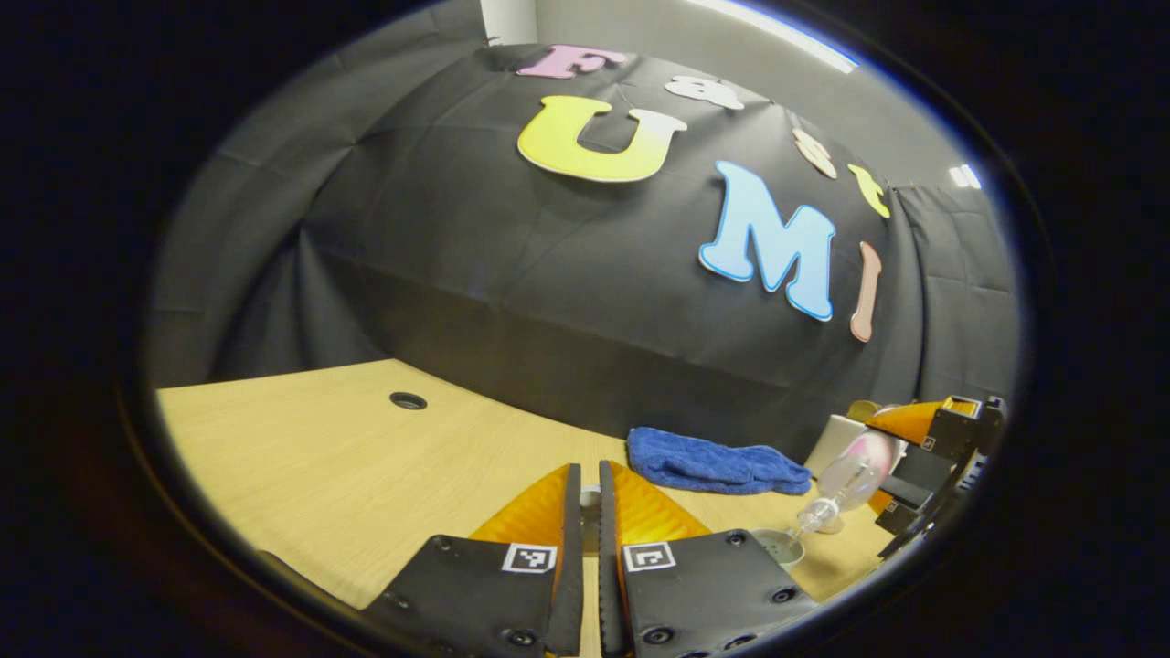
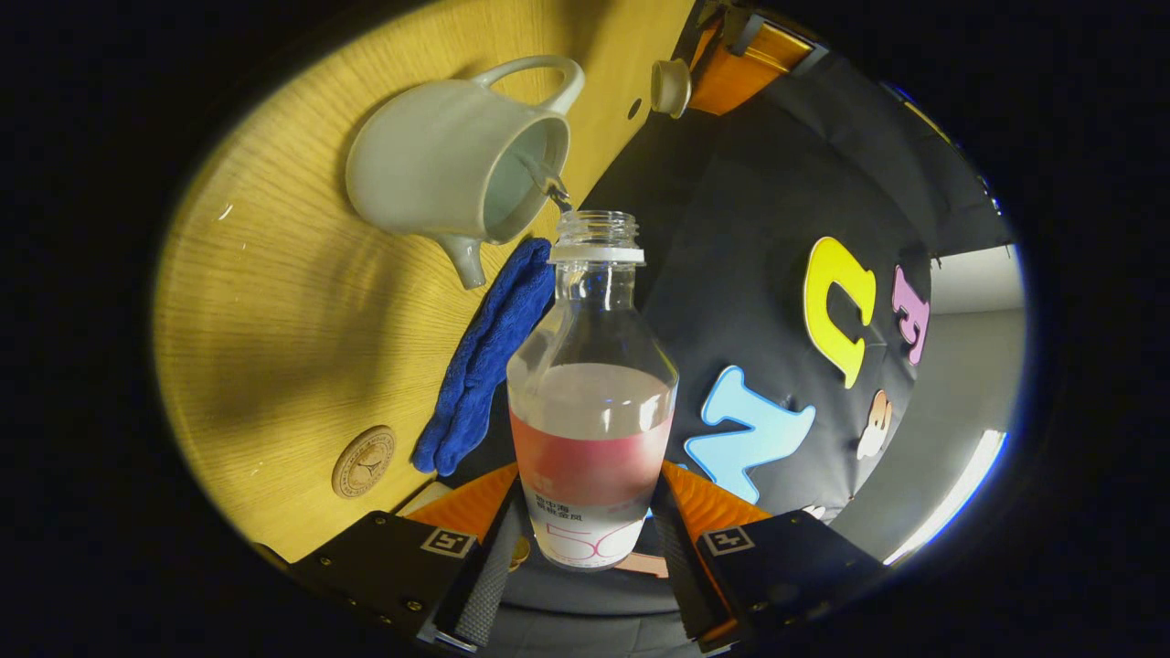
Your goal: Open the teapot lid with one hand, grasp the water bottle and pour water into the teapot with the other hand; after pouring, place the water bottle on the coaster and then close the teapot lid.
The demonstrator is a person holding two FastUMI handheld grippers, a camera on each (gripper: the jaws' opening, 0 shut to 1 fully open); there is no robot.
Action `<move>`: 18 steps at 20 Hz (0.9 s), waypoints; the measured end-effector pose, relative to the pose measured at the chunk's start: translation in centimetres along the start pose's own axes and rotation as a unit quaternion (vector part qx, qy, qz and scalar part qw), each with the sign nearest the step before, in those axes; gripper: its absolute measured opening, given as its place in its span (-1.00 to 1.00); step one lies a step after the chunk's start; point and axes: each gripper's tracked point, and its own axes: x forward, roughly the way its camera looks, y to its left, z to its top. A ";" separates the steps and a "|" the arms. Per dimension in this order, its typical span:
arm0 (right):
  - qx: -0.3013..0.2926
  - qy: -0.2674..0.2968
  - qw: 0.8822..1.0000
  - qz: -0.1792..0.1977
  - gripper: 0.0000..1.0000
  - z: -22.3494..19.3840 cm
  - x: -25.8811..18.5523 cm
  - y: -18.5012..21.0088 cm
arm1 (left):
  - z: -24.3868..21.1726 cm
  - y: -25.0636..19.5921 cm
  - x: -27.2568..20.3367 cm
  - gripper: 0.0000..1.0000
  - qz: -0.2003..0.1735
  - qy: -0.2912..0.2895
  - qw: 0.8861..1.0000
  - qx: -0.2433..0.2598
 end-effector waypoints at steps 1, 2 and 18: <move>-0.007 -0.002 1.000 -0.003 0.50 0.0 0.1 -0.1 | 0.1 0.0 0.0 -0.68 0.000 -0.001 1.000 -0.001; -0.014 -0.004 1.000 -0.005 0.50 -0.1 0.3 -0.2 | 0.0 0.1 0.0 -0.68 0.000 -0.001 1.000 -0.002; -0.088 -0.030 0.993 -0.075 0.50 0.2 0.6 -3.6 | 0.0 0.1 0.0 -0.68 -0.002 -0.002 1.000 -0.003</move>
